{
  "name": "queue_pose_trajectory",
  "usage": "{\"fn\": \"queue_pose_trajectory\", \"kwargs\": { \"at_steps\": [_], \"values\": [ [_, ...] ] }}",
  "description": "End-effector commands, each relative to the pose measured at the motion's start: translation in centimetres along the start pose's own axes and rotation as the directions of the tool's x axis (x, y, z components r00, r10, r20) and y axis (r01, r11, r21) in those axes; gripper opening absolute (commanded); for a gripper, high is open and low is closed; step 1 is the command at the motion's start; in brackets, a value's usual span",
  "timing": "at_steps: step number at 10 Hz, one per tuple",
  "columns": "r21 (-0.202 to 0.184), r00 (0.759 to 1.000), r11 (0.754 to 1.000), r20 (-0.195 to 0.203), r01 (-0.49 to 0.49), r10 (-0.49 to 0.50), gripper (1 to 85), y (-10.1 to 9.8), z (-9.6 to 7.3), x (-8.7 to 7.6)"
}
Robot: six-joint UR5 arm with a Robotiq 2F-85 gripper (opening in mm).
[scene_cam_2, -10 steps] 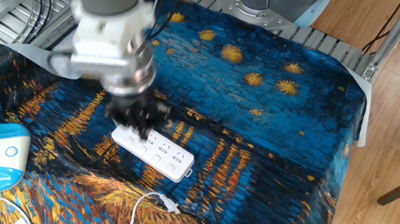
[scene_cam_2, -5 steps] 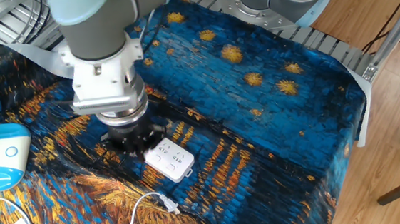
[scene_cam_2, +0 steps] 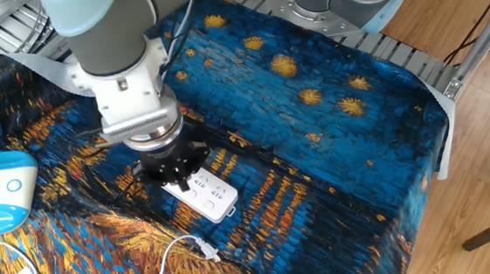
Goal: Plug in the power cord of the desk lamp, turn on the socket, and light up the desk lamp
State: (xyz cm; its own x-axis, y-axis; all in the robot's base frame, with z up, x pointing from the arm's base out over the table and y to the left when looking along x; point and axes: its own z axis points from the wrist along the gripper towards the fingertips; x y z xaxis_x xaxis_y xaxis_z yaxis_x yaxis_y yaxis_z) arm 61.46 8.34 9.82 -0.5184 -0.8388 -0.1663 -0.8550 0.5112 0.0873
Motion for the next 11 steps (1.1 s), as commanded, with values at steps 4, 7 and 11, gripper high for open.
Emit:
{"fn": "queue_pose_trajectory", "kwargs": {
  "at_steps": [4, 7, 11],
  "values": [
    [0.029, 0.985, 0.987, 0.055, 0.161, -0.162, 26.0, -2.0, 2.2, -5.6],
    [0.042, 0.982, 0.986, 0.089, 0.164, -0.167, 26.7, -2.2, 2.9, -7.3],
    [0.079, 0.968, 0.973, 0.117, 0.216, -0.224, 26.3, -3.6, 4.6, -8.6]
  ]
}}
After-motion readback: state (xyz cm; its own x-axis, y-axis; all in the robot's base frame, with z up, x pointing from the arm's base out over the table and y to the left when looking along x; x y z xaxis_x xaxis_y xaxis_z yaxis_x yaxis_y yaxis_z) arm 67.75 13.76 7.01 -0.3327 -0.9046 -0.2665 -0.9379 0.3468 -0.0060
